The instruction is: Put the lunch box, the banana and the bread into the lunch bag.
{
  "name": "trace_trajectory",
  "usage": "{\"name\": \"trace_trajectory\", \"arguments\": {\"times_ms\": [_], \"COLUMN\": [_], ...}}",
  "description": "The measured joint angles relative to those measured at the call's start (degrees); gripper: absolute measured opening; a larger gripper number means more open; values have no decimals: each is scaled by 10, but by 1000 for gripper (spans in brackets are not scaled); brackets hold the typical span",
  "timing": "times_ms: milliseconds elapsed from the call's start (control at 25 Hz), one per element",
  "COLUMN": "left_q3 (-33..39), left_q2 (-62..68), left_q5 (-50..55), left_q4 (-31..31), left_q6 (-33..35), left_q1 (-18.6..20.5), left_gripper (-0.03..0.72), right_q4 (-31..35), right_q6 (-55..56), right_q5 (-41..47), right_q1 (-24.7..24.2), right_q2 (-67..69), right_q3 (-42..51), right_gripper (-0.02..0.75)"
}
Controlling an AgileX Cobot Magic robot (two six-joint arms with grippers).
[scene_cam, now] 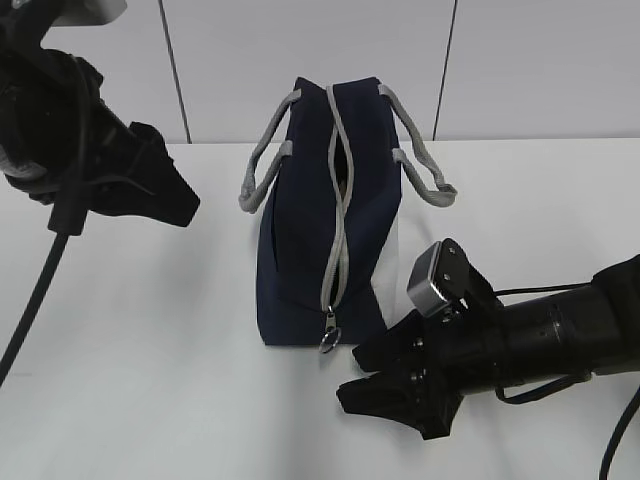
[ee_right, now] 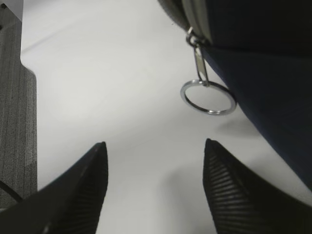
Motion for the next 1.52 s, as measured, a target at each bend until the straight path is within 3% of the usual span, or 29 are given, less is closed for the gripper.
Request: {"name": "trace_trajectory", "arguments": {"times_ms": [1520], "left_q3": [0], "left_q2": [0], "left_q5": [5], "left_q4": [1], "left_q6": [2], "left_q1": [0], "left_gripper": [425], "right_q4": [0], "right_q6": [-9], "right_q5": [28], "right_q1": [5], "right_q2": [69], "right_q3": [-88], "right_gripper": [475]}}
